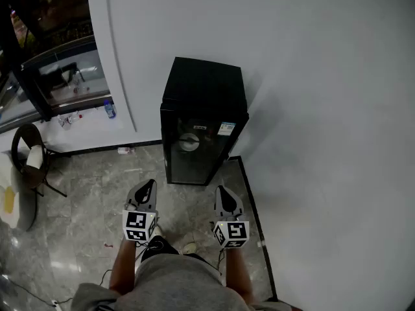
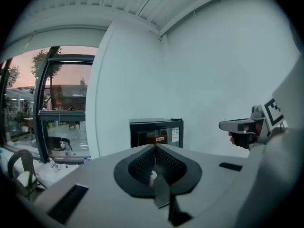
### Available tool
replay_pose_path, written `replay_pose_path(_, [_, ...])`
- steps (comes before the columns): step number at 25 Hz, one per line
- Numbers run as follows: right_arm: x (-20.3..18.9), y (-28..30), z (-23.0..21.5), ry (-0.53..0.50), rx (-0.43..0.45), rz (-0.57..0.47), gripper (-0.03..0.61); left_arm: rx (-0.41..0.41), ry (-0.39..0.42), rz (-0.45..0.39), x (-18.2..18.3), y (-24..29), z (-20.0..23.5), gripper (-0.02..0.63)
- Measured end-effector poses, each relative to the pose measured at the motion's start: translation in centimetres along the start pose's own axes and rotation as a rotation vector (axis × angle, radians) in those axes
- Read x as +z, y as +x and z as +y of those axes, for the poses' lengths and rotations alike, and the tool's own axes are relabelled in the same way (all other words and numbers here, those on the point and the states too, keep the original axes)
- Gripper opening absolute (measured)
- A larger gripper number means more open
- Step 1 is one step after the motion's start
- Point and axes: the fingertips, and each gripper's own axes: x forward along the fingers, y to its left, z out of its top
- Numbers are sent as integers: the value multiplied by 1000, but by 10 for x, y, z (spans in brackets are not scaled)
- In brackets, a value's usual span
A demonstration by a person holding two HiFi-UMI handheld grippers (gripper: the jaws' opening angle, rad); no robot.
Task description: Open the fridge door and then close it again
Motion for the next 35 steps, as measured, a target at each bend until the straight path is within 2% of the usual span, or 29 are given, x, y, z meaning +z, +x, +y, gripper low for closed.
replay_pose_path(12, [-2,2,5,6,10,16,25,-26,-11,-7,0,0,-2,9])
replay_pose_path(18, [-5,15,11,-9,19,37,25,-39,-2,-26,6,15,11,9])
replay_pose_path(26, [1,65,15,3,-48,46,25,-109,9,-23,20,62,54,9])
replay_pose_path(35, [11,122,15,40,-149,29,25,-226,45,-24,40,128,96,8])
